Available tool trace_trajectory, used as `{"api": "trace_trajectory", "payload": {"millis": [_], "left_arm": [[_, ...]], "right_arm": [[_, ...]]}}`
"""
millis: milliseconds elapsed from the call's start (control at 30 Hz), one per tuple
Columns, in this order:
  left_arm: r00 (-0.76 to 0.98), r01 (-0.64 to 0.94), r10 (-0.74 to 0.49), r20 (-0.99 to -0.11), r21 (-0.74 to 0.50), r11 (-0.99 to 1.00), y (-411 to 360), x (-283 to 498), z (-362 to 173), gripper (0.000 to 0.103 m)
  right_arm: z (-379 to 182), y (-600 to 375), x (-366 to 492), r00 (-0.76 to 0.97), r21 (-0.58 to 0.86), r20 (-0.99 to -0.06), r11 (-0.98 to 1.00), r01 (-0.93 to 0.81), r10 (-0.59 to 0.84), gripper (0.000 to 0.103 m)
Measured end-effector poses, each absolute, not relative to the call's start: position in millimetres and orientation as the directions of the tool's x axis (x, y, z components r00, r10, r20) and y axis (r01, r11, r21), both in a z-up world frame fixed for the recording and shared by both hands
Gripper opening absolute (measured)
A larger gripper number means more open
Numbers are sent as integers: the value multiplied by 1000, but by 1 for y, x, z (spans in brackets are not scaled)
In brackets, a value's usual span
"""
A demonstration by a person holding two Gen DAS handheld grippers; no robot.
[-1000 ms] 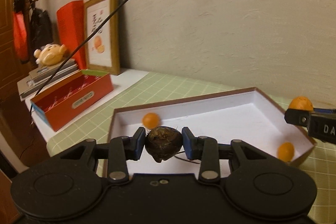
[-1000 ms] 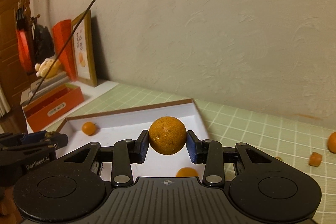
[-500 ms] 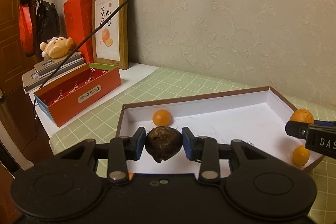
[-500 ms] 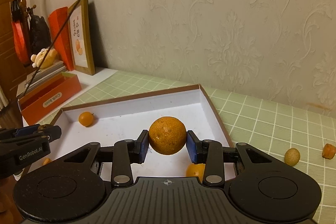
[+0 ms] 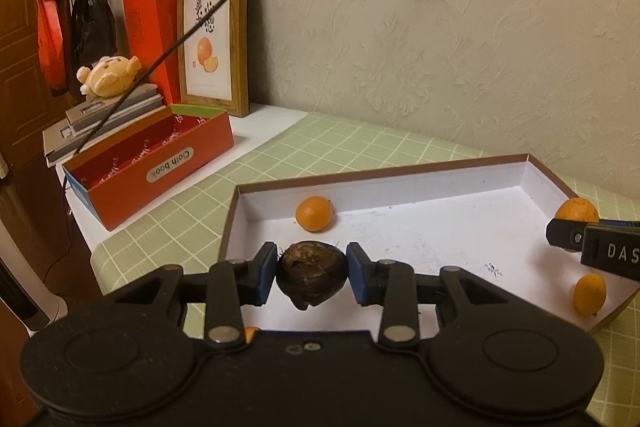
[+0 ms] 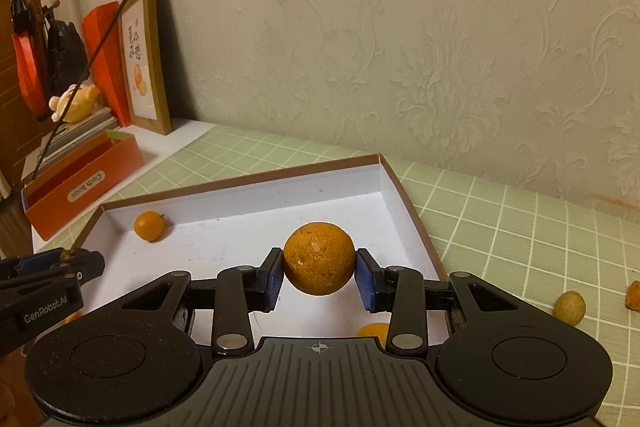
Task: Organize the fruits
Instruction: 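Open both tools to drop the dark fruit and bumpy orange into the box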
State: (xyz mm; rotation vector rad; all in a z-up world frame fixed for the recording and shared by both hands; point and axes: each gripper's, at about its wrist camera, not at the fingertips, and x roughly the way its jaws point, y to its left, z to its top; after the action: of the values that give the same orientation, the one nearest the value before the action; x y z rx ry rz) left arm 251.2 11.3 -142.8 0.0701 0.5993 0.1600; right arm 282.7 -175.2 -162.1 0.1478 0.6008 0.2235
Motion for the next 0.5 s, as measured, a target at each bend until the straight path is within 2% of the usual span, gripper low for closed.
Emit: {"api": "trace_trajectory", "payload": {"millis": [33,67,100,133,167,200,367,500], "left_arm": [[811,-131,172,-560,112,985,11,252,-143,30],[808,-131,174,-563,116,985,9,252,-144,35],[808,-135,182,-561,125,983,7,252,-145,44],[808,-143,193,-556,133,981,6,250,-144,52],[812,-162,214,-544,143,976,5,248,-143,69],[819,-179,232,-524,151,972,4,246,-141,78],[840,-171,218,-497,139,976,5,240,-130,79],[847,-149,202,-492,144,978,3,237,-129,78]], "right_arm": [[-163,-175,284,803,199,-544,967,-161,246,39],[-163,-174,285,802,192,-548,969,-159,240,39],[-163,-173,286,798,182,-557,971,-153,230,42],[-163,-173,285,799,182,-555,971,-154,231,60],[-161,-174,283,811,190,-536,969,-157,236,78],[-158,-176,279,826,192,-514,970,-153,232,83],[-138,-191,266,869,233,-432,961,-150,241,83],[-132,-200,259,876,239,-421,961,-141,233,83]]}}
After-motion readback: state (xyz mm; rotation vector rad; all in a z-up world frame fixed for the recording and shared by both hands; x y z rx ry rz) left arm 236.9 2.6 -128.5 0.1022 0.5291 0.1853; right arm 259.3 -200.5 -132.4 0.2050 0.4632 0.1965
